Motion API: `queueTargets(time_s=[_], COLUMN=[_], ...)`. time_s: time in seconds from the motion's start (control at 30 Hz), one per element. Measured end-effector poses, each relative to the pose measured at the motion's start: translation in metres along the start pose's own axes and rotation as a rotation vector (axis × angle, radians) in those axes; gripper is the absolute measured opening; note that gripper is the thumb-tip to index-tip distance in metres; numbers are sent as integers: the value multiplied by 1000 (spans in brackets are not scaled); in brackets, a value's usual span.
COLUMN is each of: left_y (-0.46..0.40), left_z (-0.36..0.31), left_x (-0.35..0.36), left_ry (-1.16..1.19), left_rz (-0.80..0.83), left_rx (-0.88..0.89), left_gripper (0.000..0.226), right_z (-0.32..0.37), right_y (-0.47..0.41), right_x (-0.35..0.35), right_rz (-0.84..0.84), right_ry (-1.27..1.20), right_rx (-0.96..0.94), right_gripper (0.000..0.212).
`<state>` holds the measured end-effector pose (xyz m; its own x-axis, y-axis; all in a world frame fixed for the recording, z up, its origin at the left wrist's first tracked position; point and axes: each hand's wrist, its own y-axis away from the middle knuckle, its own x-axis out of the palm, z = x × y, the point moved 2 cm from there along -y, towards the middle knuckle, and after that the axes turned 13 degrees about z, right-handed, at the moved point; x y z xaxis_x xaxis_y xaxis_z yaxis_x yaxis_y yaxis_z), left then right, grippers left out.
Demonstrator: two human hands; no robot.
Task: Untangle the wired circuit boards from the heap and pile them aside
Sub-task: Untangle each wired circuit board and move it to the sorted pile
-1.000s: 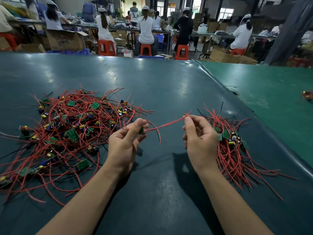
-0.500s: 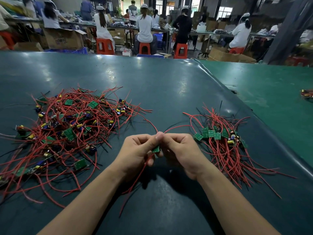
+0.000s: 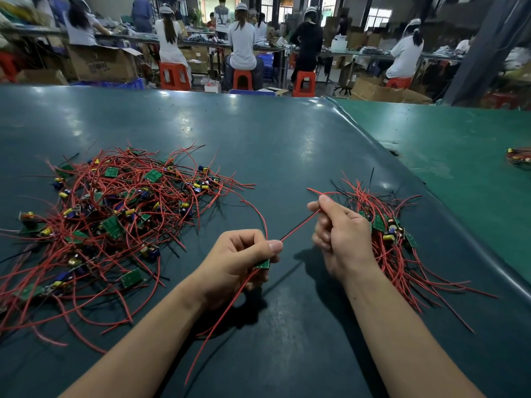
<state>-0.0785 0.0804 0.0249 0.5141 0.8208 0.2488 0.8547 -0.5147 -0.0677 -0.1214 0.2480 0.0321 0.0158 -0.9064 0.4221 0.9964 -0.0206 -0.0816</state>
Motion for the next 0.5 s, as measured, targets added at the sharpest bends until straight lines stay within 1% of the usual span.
queueTargets(time_s=[0.1,0.2,0.27,0.3,0.33,0.37,0.4,0.43,0.47,0.5], left_y=[1,0,-2,-3,-4,-5,-5,-6,-7,-8], left_z=[0,0,-2,-2,-4,-4,-5,-4,-3,-2], left_x=[2,4,-1,-6,-11,-17,-20,-21,-19,-17], left_ry=[1,14,84,111,110,76,34,-6,-21,-31], left_rz=[59,85,-4,-93,-197,-297,-370,-397,-384,-348], left_rx=[-17,-22,50,99,138,171,194,211,222,230], left_gripper=[32,31,25,24,27,26,26,27,28,28], right_z=[-2,0,4,5,6,5,2,-4,-10,-15], right_y=[0,0,-1,0,1,4,9,14,20,26], right_x=[2,2,-3,-5,-5,-3,2,10,19,27], right_rz=[-45,-72,-88,-82,-59,-12,71,192,340,487], right_ry=[-151,-227,-298,-298,-233,-92,91,258,369,418], right_rx=[32,20,9,28,65,115,169,214,241,245], right_gripper=[40,41,43,45,48,49,50,50,47,38])
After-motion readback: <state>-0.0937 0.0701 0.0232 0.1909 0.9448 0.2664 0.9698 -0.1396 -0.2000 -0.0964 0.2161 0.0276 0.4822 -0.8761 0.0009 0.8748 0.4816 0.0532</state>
